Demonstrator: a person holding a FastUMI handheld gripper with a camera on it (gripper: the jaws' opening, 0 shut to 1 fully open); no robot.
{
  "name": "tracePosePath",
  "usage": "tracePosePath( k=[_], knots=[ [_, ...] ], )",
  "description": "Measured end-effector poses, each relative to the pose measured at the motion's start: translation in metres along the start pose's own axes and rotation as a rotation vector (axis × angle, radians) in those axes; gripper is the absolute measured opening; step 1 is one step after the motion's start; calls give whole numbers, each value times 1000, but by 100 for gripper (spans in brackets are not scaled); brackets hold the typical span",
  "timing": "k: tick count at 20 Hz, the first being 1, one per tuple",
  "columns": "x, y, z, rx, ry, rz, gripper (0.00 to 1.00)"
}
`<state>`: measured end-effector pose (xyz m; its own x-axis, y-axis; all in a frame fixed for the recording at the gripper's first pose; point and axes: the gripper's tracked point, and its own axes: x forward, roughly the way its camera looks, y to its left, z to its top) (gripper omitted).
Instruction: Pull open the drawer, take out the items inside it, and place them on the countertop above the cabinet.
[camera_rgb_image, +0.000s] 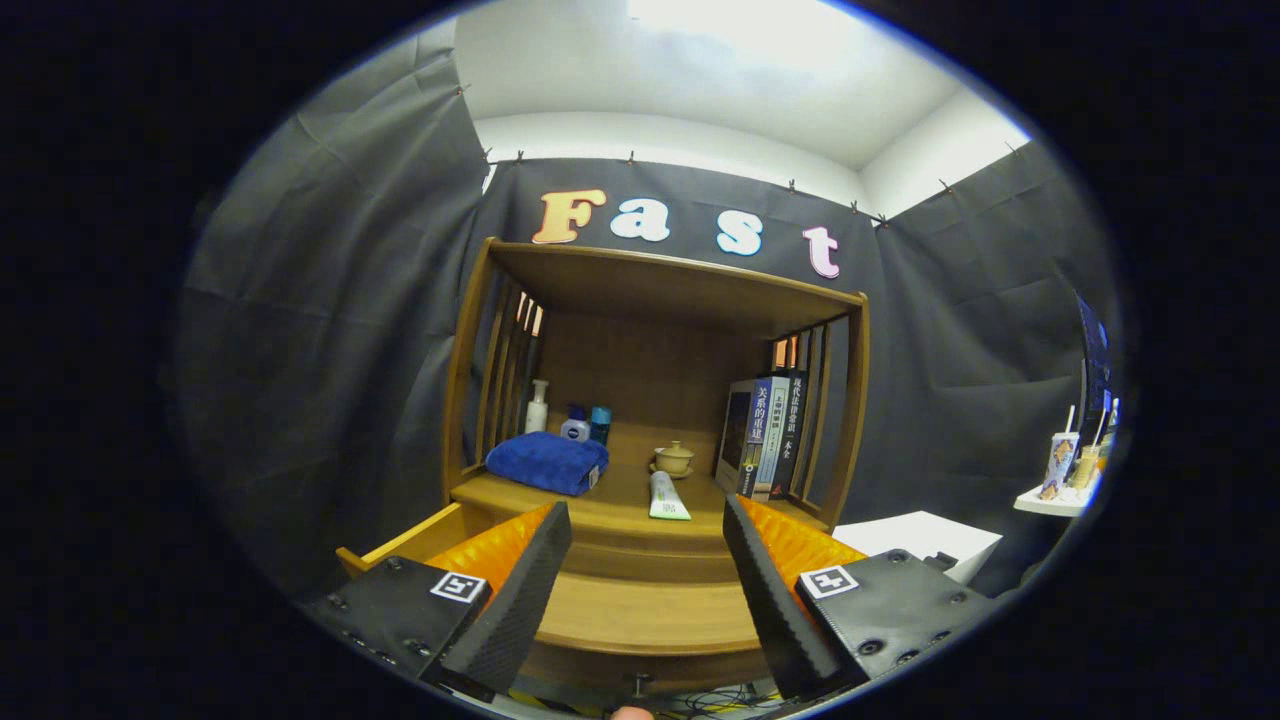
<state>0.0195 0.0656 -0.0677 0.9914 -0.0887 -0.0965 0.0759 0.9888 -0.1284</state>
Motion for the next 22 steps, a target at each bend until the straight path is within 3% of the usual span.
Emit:
tracePosePath(
  k=[5, 12, 22],
  knots=[
    [-25, -3, -47, 54, 24, 36, 98],
    [-32, -15, -112, 86, 113, 15, 98],
    [-15, -12, -172, 138, 217, 42, 99]
  ],
)
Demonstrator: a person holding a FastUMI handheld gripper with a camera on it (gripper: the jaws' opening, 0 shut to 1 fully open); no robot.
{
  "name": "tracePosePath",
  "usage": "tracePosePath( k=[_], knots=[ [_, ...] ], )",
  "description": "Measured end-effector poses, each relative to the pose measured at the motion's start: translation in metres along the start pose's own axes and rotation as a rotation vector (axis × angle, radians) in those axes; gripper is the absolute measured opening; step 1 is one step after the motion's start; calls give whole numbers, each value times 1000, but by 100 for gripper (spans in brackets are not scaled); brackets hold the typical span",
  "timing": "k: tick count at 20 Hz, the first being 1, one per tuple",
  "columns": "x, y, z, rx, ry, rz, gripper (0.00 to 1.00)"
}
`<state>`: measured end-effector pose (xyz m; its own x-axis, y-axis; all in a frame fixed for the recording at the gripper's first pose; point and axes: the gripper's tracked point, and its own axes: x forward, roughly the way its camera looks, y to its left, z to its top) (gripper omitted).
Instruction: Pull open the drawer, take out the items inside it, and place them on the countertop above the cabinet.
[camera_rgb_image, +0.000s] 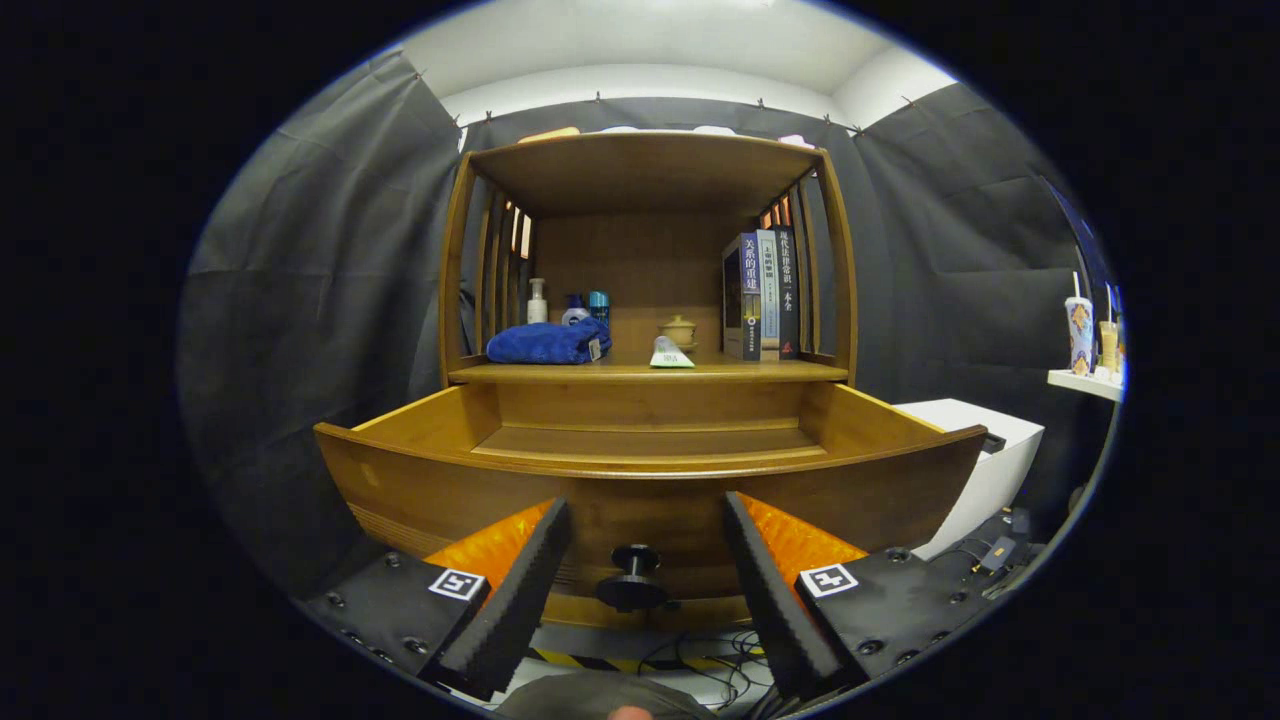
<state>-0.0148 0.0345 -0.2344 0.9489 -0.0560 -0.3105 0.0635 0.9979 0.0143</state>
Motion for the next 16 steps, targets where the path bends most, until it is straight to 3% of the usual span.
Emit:
tracePosePath(
  k=[4, 16],
  knots=[
    [6, -13, 2, 12, -26, -53, 98],
    [75, -14, 18, 34, -10, -27, 98]
  ],
)
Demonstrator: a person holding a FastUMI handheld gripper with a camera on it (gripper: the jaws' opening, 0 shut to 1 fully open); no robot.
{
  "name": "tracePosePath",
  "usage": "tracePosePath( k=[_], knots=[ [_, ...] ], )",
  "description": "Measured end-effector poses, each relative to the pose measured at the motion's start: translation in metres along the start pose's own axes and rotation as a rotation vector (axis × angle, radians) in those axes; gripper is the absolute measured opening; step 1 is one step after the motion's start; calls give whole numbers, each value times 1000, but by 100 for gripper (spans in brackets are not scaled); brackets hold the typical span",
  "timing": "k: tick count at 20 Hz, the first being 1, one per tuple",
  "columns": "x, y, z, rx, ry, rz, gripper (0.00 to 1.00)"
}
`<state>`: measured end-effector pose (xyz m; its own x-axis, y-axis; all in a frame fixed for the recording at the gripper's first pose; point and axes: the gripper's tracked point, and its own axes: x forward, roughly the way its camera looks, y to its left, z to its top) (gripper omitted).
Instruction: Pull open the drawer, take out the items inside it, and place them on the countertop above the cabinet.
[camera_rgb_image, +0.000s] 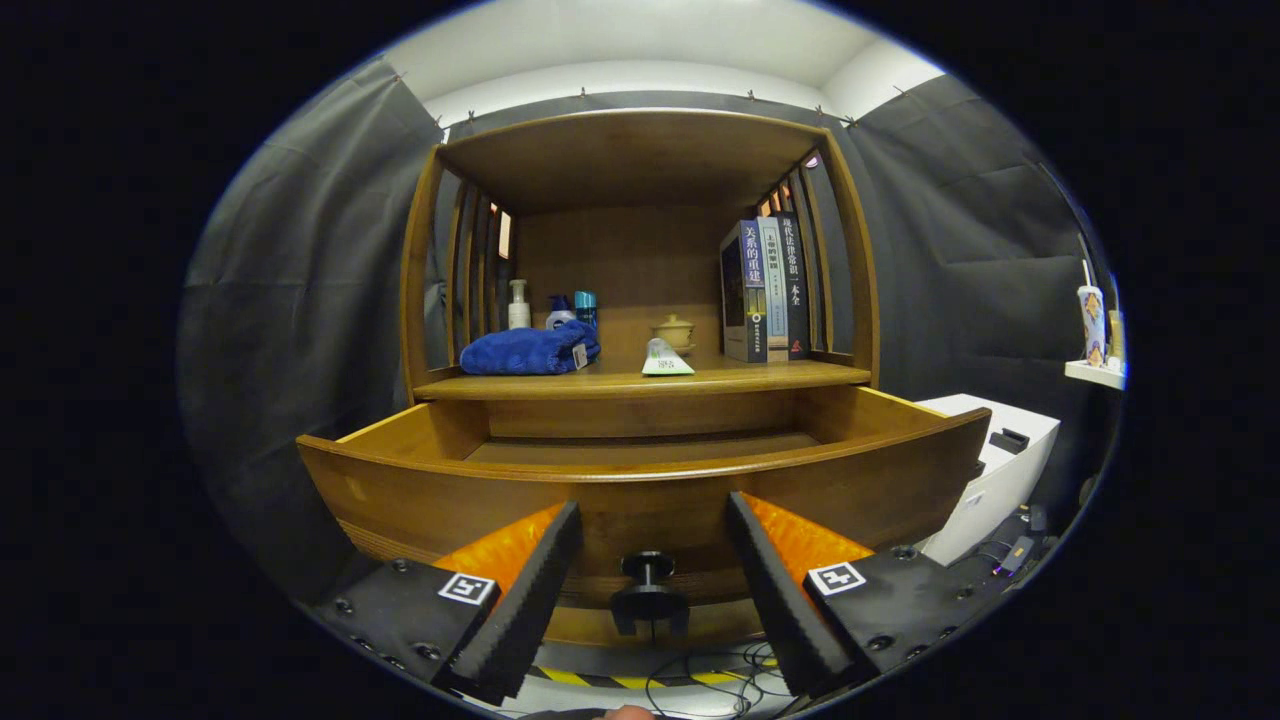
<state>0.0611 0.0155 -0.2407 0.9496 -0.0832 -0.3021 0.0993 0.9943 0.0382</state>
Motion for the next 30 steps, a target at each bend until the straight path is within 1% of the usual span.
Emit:
tracePosePath(
  k=[2, 3, 7, 16, 19, 23, 25, 28, 30],
  knots=[
    [20, 1, 8, -10, -9, 3, 98],
    [31, -1, 4, -15, 10, 3, 98],
    [68, -1, 10, -17, -4, 0, 98],
    [138, -1, 18, -16, -4, 4, 98],
    [150, -4, 17, -37, -7, 0, 98],
    [148, 0, 14, -40, -6, 9, 98],
    [133, -1, 22, -63, -15, 18, 98],
    [97, 4, 51, -42, -39, 55, 97],
    [63, 5, 87, -28, -72, 69, 97]
  ],
)
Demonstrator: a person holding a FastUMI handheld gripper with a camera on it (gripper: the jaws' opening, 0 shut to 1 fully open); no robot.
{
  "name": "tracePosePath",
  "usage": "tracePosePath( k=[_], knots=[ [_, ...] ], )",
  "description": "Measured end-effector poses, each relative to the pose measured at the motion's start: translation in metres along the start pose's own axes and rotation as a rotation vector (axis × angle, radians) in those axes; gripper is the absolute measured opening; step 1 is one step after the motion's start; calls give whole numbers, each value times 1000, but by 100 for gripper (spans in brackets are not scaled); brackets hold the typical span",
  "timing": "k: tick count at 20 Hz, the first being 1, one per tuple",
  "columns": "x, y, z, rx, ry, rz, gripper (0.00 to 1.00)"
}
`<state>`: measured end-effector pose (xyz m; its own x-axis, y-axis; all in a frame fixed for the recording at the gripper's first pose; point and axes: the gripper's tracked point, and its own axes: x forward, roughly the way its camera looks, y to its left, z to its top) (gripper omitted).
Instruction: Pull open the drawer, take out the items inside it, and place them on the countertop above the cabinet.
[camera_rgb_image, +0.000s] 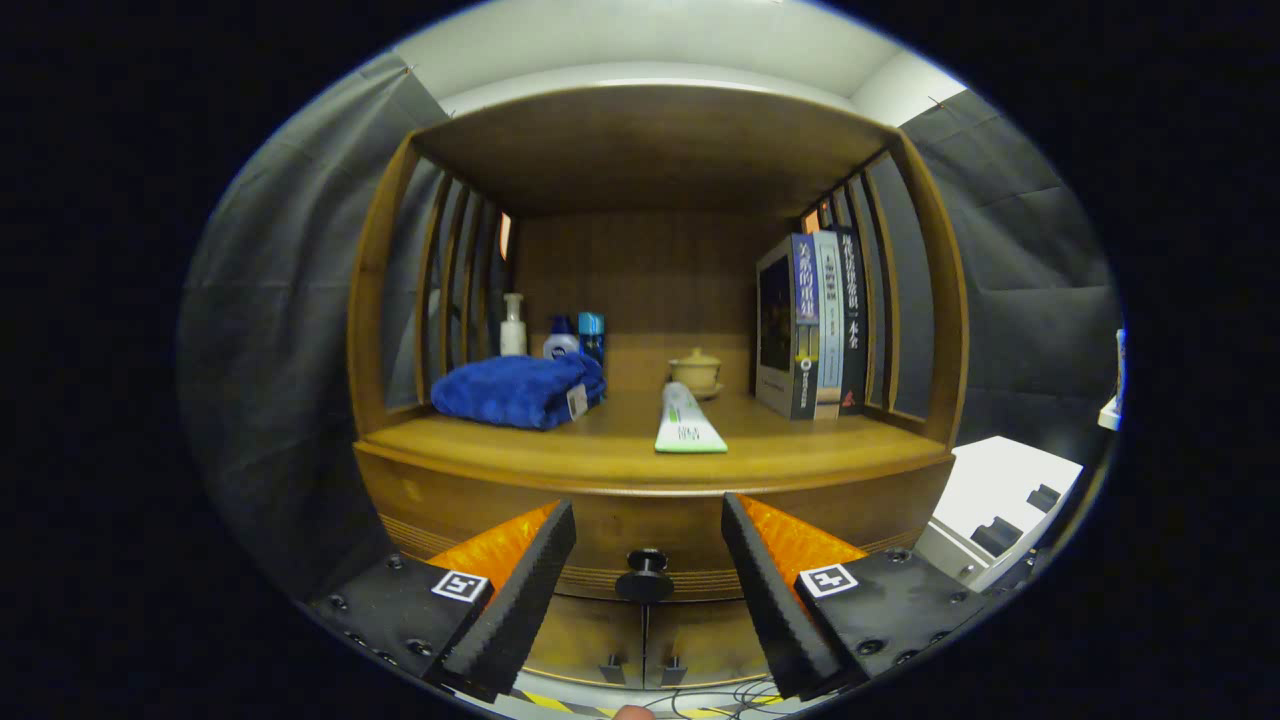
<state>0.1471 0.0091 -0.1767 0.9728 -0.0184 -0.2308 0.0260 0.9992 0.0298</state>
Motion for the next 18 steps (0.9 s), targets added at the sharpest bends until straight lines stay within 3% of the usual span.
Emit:
tracePosePath(
  k=[3, 6, 11, 18],
  knots=[
    [-47, -6, 51, -44, -67, -3, 97],
    [-97, -3, 73, -83, -52, -8, 97],
    [-152, 22, 109, -41, -102, 78, 98],
    [-193, 1, 128, -70, -105, 0, 98]
  ],
)
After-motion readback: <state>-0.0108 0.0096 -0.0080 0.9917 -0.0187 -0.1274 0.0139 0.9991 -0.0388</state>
